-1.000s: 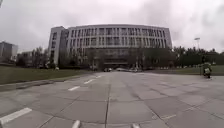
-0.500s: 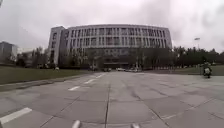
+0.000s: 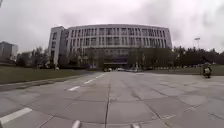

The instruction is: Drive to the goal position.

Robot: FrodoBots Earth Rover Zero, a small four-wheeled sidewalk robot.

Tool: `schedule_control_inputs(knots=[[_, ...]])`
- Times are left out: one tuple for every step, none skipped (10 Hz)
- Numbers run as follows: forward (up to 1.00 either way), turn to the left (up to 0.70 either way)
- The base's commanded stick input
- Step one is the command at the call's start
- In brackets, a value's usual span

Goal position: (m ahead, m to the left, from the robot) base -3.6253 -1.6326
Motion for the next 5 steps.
schedule_control_inputs(knots=[[0.07,0.00],[0.07,0.00],[0.07,0.00],[0.07,0.00],[0.07,0.00]])
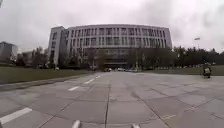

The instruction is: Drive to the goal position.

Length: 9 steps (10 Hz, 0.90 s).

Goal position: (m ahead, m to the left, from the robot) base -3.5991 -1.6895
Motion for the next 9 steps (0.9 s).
schedule_control_inputs(knots=[[0.07,0.00],[0.07,0.00],[0.07,0.00],[0.07,0.00],[0.07,0.00],[0.07,0.00],[0.07,0.00],[0.07,0.00],[0.07,0.00]])
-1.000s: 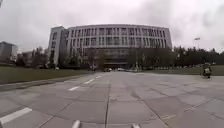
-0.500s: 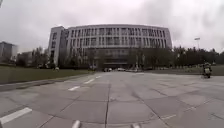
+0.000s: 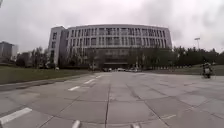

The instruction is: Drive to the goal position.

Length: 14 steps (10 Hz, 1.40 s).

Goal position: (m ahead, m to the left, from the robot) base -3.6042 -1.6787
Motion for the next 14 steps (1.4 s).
schedule_control_inputs(knots=[[0.07,0.00],[0.07,0.00],[0.07,0.00],[0.07,0.00],[0.07,0.00],[0.07,0.00],[0.07,0.00],[0.07,0.00],[0.07,0.00],[0.07,0.00],[0.07,0.00],[0.07,0.00],[0.07,0.00],[0.07,0.00]])
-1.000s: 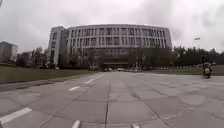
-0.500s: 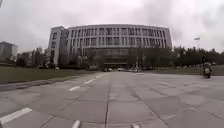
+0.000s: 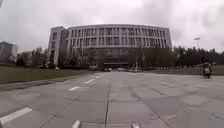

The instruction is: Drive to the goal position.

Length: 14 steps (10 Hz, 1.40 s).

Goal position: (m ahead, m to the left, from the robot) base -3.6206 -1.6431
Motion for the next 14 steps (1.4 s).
schedule_control_inputs(knots=[[0.07,0.00],[0.07,0.00],[0.07,0.00],[0.07,0.00],[0.07,0.00],[0.07,0.00],[0.07,0.00],[0.07,0.00],[0.07,0.00],[0.07,0.00],[0.07,0.00],[0.07,0.00],[0.07,0.00],[0.07,0.00]])
